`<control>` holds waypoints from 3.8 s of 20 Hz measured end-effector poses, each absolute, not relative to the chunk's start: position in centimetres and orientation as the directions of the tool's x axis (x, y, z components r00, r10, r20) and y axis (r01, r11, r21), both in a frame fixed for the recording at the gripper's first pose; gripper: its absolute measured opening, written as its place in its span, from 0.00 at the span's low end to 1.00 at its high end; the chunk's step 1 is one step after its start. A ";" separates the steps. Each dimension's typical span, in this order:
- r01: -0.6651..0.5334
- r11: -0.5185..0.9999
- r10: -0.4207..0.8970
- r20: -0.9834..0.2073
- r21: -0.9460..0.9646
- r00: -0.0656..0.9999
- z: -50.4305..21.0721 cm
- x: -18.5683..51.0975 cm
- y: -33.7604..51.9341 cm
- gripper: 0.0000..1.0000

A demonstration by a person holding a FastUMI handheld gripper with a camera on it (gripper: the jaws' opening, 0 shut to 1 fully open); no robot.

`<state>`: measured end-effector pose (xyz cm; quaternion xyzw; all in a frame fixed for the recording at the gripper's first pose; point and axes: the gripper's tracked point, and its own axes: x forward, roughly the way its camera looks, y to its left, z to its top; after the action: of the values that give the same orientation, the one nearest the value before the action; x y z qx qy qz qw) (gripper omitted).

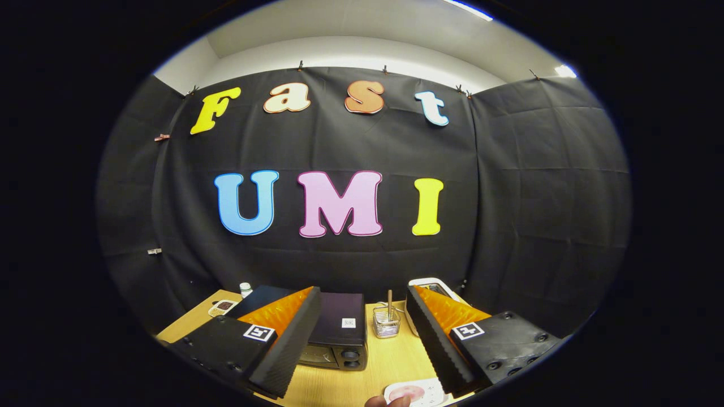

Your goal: Open the toaster oven, put the food inside, and close the toaster oven door.

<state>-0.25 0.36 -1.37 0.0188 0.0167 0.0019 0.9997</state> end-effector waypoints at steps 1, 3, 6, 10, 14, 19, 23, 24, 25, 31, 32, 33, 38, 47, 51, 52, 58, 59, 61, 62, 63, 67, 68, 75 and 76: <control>-0.012 0.999 0.013 -0.037 0.040 0.999 -1.5 -0.2 0.9 0.98; -0.033 0.998 0.035 -0.044 0.046 0.998 -1.8 -0.3 2.4 0.98; -0.069 0.996 0.073 -0.065 0.057 0.995 -2.4 0.0 5.1 0.98; -0.113 0.991 0.121 -0.128 0.068 0.984 -4.6 0.5 9.3 0.98; -0.144 0.984 0.166 -0.243 0.107 0.956 -8.7 1.2 13.4 0.98; -0.146 0.979 0.190 -0.389 0.139 0.902 -13.9 2.5 17.4 0.98; -0.116 0.983 0.172 -0.483 0.144 0.859 -18.4 3.9 19.3 0.98; -0.104 0.985 0.161 -0.498 0.140 0.852 -19.4 4.5 19.5 0.98; -0.093 0.987 0.150 -0.517 0.135 0.843 -20.3 5.0 19.7 0.98; 0.003 0.993 0.065 -0.572 0.116 0.818 -23.1 7.3 20.0 0.98; 0.007 0.994 0.056 -0.570 0.109 0.820 -23.1 7.6 20.2 0.97; 0.015 0.996 0.037 -0.590 0.083 0.806 -23.8 7.6 20.0 0.99; -0.013 0.999 0.031 -0.574 0.035 0.819 -24.7 6.6 20.0 1.00; -0.021 0.998 0.051 -0.617 0.057 0.785 -26.7 0.7 19.8 0.99; -0.041 0.998 0.066 -0.652 0.053 0.755 -28.1 -1.6 19.8 0.99; -0.047 0.998 0.069 -0.663 0.050 0.745 -28.6 -2.1 19.8 0.99; -0.021 0.992 0.112 -0.769 0.127 0.629 -33.0 -6.1 20.1 1.00; -0.024 0.991 0.119 -0.786 0.132 0.607 -33.8 -6.7 20.1 1.00; -0.040 0.989 0.139 -0.815 0.141 0.563 -35.2 -8.0 20.1 1.00; -0.046 0.988 0.148 -0.824 0.147 0.547 -35.6 -8.6 20.1 1.00; -0.052 0.986 0.160 -0.829 0.156 0.536 -35.8 -9.0 20.1 1.00; -0.059 0.982 0.186 -0.836 0.182 0.516 -36.2 -9.8 19.6 1.00; -0.059 0.980 0.193 -0.838 0.190 0.511 -36.1 -10.0 19.5 1.00; -0.093 0.953 0.295 -0.819 0.288 0.492 -32.8 -10.8 16.5 1.00; -0.095 0.949 0.307 -0.817 0.300 0.487 -32.1 -10.7 15.8 1.00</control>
<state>-10.72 15.78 -32.14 0.1078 0.4926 0.1175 0.8556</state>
